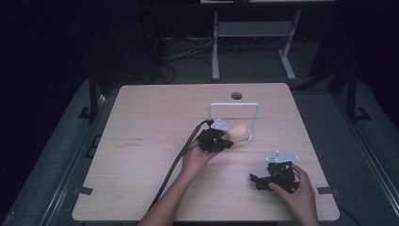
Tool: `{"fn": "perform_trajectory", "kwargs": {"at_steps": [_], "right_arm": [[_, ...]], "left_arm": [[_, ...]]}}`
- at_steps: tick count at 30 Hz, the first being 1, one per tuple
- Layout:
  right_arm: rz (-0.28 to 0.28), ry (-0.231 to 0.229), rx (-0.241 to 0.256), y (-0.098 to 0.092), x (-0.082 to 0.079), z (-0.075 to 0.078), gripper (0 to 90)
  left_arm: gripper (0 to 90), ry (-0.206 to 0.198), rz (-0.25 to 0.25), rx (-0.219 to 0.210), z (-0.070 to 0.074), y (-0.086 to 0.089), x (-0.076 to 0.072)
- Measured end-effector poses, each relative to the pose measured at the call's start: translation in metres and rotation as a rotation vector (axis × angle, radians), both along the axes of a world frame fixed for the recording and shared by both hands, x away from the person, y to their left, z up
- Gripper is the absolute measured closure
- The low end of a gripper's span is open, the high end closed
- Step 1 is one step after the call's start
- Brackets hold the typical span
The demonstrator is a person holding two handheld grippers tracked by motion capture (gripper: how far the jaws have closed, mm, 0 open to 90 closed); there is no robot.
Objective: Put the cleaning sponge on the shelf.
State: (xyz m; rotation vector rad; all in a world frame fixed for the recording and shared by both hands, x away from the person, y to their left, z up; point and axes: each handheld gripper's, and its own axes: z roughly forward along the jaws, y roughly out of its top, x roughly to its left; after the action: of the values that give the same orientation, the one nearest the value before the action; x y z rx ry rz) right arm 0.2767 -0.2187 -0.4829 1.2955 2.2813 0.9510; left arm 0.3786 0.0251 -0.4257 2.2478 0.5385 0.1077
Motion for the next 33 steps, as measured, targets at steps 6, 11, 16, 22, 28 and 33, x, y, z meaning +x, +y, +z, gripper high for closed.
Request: {"fn": "perform_trajectory", "kwargs": {"at_steps": [6,11,16,22,28,33], "right_arm": [[0.0,0.0,0.0,0.0,0.0,0.0,0.0],[0.0,0.0,0.0,0.0,0.0,0.0,0.0],[0.0,0.0,0.0,0.0,0.0,0.0,0.0],[0.0,-0.001,-0.002,0.0,0.0,0.0,0.0],[-0.001,0.0,-0.001,0.0,0.0,0.0,0.0],[0.002,0.001,-0.002,0.0,-0.001,0.0,0.0]], "left_arm": [[89.9,0.008,0.023,0.015,-0.019,-0.013,0.009],[89.9,0.015,0.036,0.035,-0.027,-0.015,0.014],[89.9,0.003,0.053,0.047,-0.032,-0.011,0.017],[89.8,-0.023,0.08,0.073,-0.03,-0.004,0.02],[89.8,-0.028,0.101,0.086,-0.03,0.006,0.022],[89.8,-0.02,0.088,0.086,-0.029,0.01,0.02]]}}
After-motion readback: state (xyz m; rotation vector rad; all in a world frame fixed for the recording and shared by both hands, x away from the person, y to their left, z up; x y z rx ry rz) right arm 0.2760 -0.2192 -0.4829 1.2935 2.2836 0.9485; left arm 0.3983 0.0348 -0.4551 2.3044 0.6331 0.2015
